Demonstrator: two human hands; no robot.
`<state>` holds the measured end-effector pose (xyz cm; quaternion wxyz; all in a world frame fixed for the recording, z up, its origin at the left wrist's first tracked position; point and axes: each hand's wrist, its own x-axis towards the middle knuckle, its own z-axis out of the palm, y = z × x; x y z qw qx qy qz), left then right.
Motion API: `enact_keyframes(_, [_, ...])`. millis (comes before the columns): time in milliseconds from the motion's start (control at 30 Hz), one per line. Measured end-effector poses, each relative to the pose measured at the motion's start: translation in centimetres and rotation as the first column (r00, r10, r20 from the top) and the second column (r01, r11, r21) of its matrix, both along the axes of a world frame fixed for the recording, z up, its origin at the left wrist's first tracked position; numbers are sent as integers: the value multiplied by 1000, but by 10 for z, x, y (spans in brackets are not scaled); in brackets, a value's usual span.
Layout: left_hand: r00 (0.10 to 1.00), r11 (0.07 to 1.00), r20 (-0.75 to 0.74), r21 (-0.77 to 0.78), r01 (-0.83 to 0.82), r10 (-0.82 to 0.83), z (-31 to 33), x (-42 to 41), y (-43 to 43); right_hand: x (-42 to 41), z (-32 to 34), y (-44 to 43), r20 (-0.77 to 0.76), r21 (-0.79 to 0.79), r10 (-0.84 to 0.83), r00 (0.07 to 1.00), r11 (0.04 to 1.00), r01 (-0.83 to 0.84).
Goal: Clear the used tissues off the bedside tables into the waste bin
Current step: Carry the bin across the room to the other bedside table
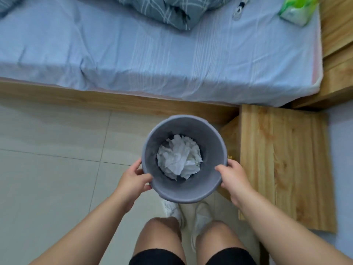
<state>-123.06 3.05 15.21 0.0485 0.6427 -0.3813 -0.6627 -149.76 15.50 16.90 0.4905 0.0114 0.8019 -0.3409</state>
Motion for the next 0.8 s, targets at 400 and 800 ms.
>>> enact_keyframes(400, [982,973,-88,-149,-179,167,321,67,39,11,322,1,-86,-302,315,945,896,-326])
enact_keyframes(800, [835,822,-122,-150,-549,536,369,200,124,135,377,-19,-46,-371,587,808,741,-560])
